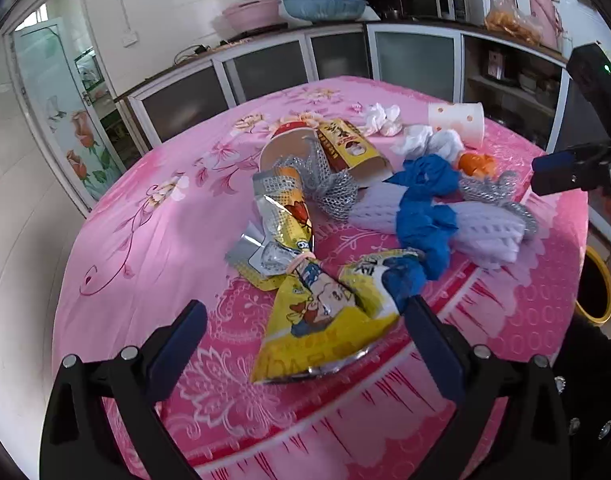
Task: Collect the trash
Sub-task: 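Grasp the yellow cartoon chip bag with the left gripper while the right grasps the silver mesh net, then carry the chip bag and silver mesh net over the yellow-rimmed bin with both grippers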
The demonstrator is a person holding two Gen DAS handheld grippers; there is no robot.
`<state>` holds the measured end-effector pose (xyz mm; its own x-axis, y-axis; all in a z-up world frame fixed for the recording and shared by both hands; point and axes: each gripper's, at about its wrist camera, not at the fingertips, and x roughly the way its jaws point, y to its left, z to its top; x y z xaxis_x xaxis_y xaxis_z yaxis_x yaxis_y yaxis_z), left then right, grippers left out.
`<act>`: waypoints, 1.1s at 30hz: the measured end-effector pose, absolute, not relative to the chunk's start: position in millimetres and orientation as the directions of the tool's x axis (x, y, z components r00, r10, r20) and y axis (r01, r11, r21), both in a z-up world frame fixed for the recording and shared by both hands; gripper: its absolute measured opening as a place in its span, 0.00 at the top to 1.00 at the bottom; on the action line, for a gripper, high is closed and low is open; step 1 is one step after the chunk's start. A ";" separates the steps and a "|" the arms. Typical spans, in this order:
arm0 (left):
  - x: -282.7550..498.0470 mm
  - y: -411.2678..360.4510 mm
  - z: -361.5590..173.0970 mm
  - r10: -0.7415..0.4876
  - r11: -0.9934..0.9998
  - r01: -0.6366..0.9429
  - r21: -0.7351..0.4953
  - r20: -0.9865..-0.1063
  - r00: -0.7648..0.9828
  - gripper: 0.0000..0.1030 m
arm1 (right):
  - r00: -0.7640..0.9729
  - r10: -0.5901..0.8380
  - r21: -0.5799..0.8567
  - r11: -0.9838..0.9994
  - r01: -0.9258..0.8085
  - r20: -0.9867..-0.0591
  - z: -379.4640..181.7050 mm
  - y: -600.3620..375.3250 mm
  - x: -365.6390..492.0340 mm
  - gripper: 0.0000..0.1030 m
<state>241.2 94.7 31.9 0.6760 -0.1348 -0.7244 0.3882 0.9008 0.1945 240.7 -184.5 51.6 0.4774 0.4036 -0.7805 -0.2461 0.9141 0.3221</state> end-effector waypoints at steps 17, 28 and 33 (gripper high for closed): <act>300.5 97.4 1.0 -0.248 0.907 0.421 0.005 -0.801 0.545 0.07 | 0.356 0.359 0.297 0.930 -0.217 -0.863 13.3 -168.4 271.3 0.08; 297.9 93.6 -1.1 -0.319 0.881 0.470 -0.056 -0.803 0.504 0.72 | 0.377 0.335 0.283 0.941 -0.187 -0.863 17.8 -175.5 269.7 0.77; 291.4 91.7 7.1 -0.339 0.874 0.482 -0.065 -0.792 0.508 0.72 | 0.392 0.359 0.305 0.932 -0.195 -0.847 26.1 -179.4 261.4 0.79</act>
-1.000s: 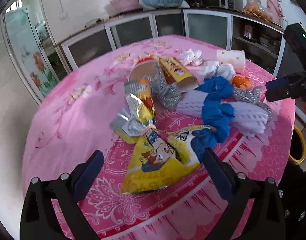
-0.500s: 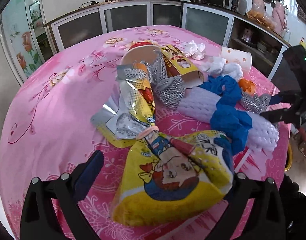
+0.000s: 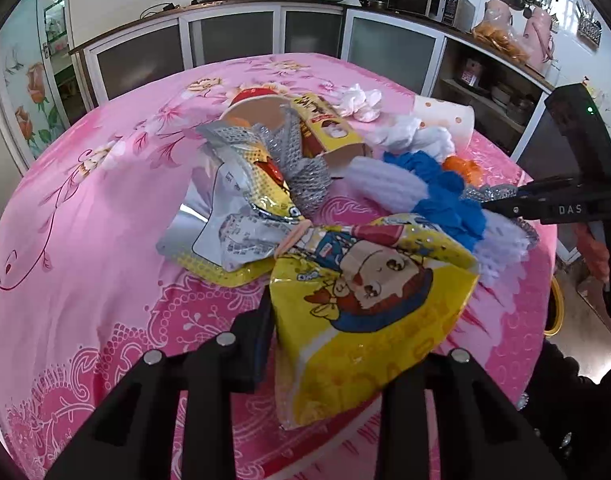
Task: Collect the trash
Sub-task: 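Carry the chip bag and silver mesh net over the yellow-rimmed bin with both grippers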
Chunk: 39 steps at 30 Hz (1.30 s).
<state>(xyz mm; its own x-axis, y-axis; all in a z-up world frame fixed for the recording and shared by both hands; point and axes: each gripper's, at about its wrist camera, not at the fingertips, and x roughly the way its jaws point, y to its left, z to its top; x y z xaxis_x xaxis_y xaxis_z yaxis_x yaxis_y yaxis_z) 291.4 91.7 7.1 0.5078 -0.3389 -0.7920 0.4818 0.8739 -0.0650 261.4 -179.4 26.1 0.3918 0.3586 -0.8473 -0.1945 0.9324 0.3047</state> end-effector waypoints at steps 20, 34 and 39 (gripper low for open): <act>226.6 92.5 55.1 -0.412 0.859 0.503 -0.097 -0.715 0.565 0.72 | 0.536 0.335 0.294 0.942 -0.163 -0.775 71.0 -228.5 202.3 0.79; 168.8 -106.5 67.9 -0.644 0.550 0.829 -0.097 -0.682 0.347 0.72 | 0.691 0.108 0.294 0.943 0.156 -0.715 84.3 -396.3 69.5 0.78; 154.0 -186.7 52.0 -0.689 0.409 0.903 -0.129 -0.692 0.214 0.72 | 0.686 -0.011 0.303 0.892 0.336 -0.728 73.1 -469.1 12.0 0.78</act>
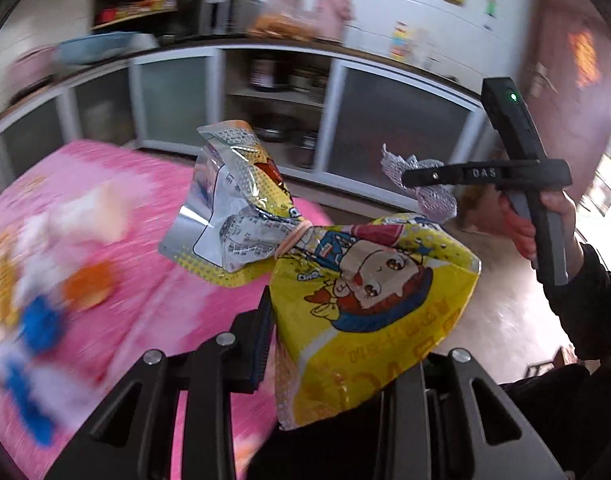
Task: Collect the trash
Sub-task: 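Carry the chip bag and silver mesh net over the yellow-rimmed bin with both grippers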
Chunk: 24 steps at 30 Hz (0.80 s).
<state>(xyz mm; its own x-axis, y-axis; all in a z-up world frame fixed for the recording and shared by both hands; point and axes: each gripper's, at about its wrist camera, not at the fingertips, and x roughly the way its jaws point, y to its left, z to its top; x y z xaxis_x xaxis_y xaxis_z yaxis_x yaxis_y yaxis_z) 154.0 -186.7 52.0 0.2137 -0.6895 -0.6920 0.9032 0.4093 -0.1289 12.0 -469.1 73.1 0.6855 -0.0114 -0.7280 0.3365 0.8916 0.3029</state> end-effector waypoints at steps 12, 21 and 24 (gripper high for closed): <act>104.2 -350.1 -4.5 -0.663 0.165 0.967 -0.196 -0.748 -0.039 0.72 | 0.604 -0.088 0.359 0.734 0.577 -0.792 -4.9 -572.1 -75.5 0.77; 89.2 -435.9 -63.5 -0.581 0.071 0.965 -0.251 -0.797 -0.164 0.72 | 0.533 -0.036 0.386 0.648 0.657 -0.846 -67.1 -614.9 -86.9 0.77; 86.7 -455.1 -77.3 -0.550 0.058 0.967 -0.248 -0.817 -0.176 0.72 | 0.516 -0.026 0.385 0.633 0.671 -0.856 -80.9 -621.7 -88.3 0.76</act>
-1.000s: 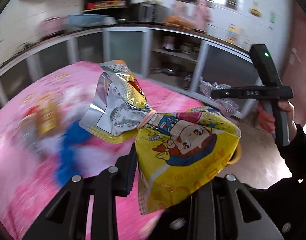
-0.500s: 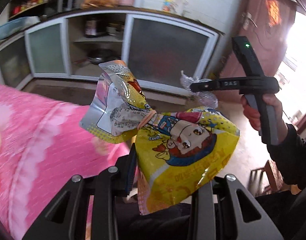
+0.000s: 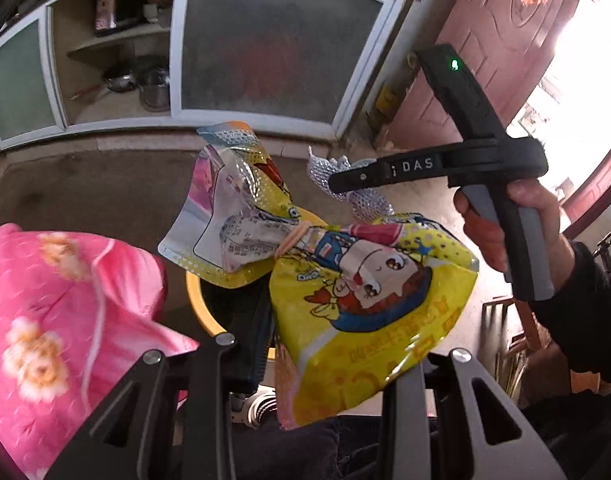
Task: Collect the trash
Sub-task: 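Carry the chip bag and silver mesh net over the yellow-rimmed bin with both grippers, then open both grippers to drop the items into the bin, then move both tools back over the table toward the remaining trash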
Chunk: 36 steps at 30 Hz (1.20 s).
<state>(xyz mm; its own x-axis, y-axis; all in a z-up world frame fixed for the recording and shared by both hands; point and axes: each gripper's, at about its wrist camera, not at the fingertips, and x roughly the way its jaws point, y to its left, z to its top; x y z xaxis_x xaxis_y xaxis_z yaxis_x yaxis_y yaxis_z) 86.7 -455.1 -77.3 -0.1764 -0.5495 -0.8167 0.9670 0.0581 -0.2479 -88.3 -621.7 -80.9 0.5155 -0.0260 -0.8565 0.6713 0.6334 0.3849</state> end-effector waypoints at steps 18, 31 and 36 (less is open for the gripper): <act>82.5 -487.0 -92.8 -0.563 0.031 0.962 -0.270 -0.800 -0.207 0.25 | 0.417 -0.030 0.326 0.573 0.752 -0.909 -116.7 -655.3 -83.1 0.54; 83.7 -414.2 -25.4 -0.700 0.084 0.944 -0.318 -0.693 -0.172 0.22 | 0.539 -0.161 0.332 0.635 0.698 -0.827 -44.5 -636.6 -98.1 0.53; 86.2 -350.8 18.9 -0.777 0.153 0.942 -0.298 -0.625 -0.072 0.12 | 0.650 -0.178 0.330 0.745 0.579 -0.739 2.2 -596.8 -75.0 0.50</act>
<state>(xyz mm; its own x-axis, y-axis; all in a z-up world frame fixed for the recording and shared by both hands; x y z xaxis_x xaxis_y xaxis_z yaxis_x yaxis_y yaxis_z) 86.2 -350.8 18.9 -0.0720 -0.7770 -0.6254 0.9422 0.1528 -0.2983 -75.0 -596.8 2.2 0.6496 -0.1778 -0.7392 0.5793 0.7454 0.3298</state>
